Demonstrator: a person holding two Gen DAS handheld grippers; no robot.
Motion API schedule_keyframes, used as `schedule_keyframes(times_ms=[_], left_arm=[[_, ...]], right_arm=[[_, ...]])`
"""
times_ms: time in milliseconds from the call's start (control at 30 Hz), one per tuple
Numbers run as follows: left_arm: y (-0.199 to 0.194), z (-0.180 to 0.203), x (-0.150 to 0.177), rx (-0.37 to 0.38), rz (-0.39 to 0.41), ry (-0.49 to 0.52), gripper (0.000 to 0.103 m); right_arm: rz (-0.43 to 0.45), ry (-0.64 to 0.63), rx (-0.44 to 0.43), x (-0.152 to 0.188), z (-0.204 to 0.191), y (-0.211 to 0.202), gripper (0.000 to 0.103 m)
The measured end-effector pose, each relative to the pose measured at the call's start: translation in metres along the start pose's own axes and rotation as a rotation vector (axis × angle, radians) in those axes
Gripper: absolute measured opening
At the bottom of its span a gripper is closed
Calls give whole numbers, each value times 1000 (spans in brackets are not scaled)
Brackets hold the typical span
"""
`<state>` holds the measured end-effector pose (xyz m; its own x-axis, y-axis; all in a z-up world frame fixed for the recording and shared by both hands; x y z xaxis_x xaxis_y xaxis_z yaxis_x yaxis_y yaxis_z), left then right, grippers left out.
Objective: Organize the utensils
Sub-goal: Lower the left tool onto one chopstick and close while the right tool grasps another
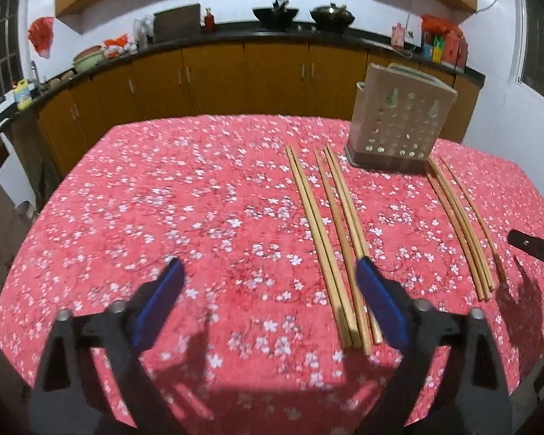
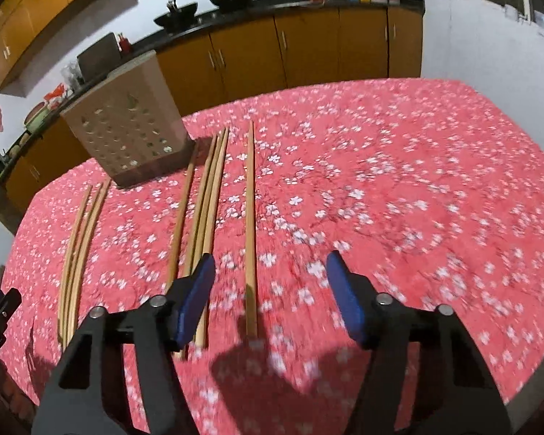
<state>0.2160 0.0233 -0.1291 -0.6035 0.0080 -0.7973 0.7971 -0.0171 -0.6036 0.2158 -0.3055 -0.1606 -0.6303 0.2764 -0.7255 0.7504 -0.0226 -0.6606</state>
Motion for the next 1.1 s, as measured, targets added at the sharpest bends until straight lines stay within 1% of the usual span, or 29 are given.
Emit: schedule_keyframes(times_ms=[33, 100, 133, 167, 200, 267, 300, 333, 400, 433, 500, 567, 667, 767, 833, 867, 900, 933, 1100], left_arm=[[6, 2, 0, 9, -17, 0, 78], [16, 7, 2, 32, -52, -4, 68], [21, 10, 3, 44, -69, -2, 67], [24, 13, 4, 50, -77, 2, 64], [28, 15, 4, 54, -84, 6, 61], [35, 20, 4, 65, -100, 15, 56], [38, 23, 5, 72, -108, 17, 53], [40, 24, 6, 76, -114, 19, 51], [48, 28, 8, 77, -137, 20, 40], [51, 28, 10, 77, -149, 17, 38], [57, 28, 13, 72, -169, 10, 29], [60, 28, 14, 74, -172, 1, 29], [64, 27, 17, 65, -184, 5, 26], [68, 29, 15, 57, -176, 19, 26], [75, 33, 13, 47, -171, 29, 20], [80, 34, 9, 40, -168, 36, 15], [85, 32, 7, 39, -163, 37, 11], [89, 32, 4, 37, -161, 36, 9], [111, 10, -15, 12, -139, 6, 9]], right_arm=[[-13, -3, -3, 0, -1, 6, 56], [-42, -21, -1, 2, -7, 19, 50], [-49, -26, 1, 1, -6, 22, 48], [-62, -39, 11, 3, -8, 28, 44], [-61, -47, 20, 4, -9, 30, 40], [-52, -60, 29, 1, -7, 31, 38], [-45, -70, 35, 0, -8, 31, 34], [-40, -78, 40, -1, -8, 30, 33], [-34, -83, 45, -2, -7, 33, 29], [-31, -85, 48, -2, -7, 32, 27], [-29, -85, 52, -3, -5, 34, 23], [-27, -85, 56, -6, -5, 41, 20], [-27, -86, 62, -8, -5, 45, 20], [-25, -97, 65, -8, -10, 48, 21], [-22, -125, 68, -8, -13, 49, 21], [-22, -128, 65, -9, -13, 50, 19], [-21, -119, 62, -11, -11, 52, 11], [-21, -109, 62, -13, -10, 54, 9], [11, -37, 75, -27, 14, 63, 8]])
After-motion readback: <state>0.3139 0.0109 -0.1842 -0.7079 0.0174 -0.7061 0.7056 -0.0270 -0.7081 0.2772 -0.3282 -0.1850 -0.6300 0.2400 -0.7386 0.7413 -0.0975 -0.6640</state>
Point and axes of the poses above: each gripper's, at about its wrist camera, not at the fingertips, and y roughly the way its jaws point, z to its right, x to its underside, the point moved 10 cm from there along y, roughly the way its jaws point, and after that the axes turned 8 degrees about z, right-handed, at the moved point
